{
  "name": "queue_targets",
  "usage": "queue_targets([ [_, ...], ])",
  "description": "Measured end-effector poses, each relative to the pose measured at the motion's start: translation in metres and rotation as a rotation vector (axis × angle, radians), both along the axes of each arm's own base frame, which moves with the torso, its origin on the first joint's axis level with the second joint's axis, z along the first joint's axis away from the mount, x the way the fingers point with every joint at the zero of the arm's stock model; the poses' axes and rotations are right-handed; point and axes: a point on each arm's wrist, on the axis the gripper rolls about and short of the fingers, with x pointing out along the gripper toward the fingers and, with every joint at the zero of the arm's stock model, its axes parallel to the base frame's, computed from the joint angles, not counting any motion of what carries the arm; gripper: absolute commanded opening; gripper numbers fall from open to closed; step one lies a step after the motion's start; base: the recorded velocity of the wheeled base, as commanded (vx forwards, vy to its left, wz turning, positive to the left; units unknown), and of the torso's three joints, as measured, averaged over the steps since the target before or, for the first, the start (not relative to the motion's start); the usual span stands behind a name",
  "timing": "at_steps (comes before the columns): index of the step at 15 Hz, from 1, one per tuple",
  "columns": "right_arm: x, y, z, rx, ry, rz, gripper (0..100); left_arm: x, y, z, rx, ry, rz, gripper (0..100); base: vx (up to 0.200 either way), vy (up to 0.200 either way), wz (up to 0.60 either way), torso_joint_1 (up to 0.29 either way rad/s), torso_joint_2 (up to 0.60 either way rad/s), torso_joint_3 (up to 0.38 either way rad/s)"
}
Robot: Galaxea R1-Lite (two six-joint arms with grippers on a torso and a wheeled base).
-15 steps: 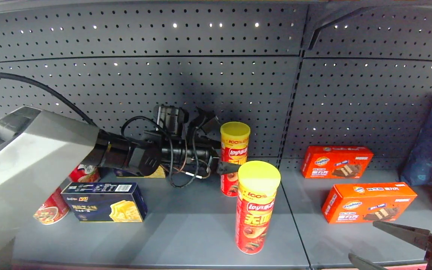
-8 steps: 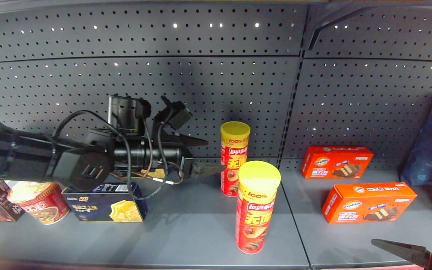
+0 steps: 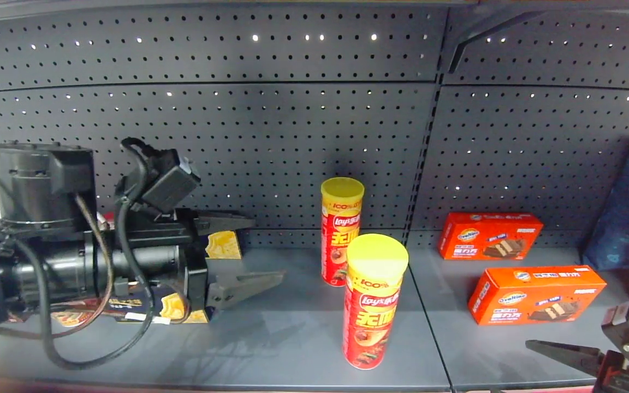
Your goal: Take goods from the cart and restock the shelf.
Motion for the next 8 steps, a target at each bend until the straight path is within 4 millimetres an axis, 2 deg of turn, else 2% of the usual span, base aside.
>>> queue_targets([
  [4, 0.031, 0.022, 0.004, -0.043, 0.030, -0.031, 100, -0.033, 0.021, -0.010, 0.022, 0.009, 0.082, 100, 0.000, 0.000, 0.00, 0.000, 0.00, 0.000],
  [8, 0.062, 0.051, 0.006, -0.068, 0.049, -0.054, 100, -0.042, 0.033, -0.006, 0.025, -0.023, 0.160, 100, 0.000, 0.000, 0.00, 0.000, 0.00, 0.000],
])
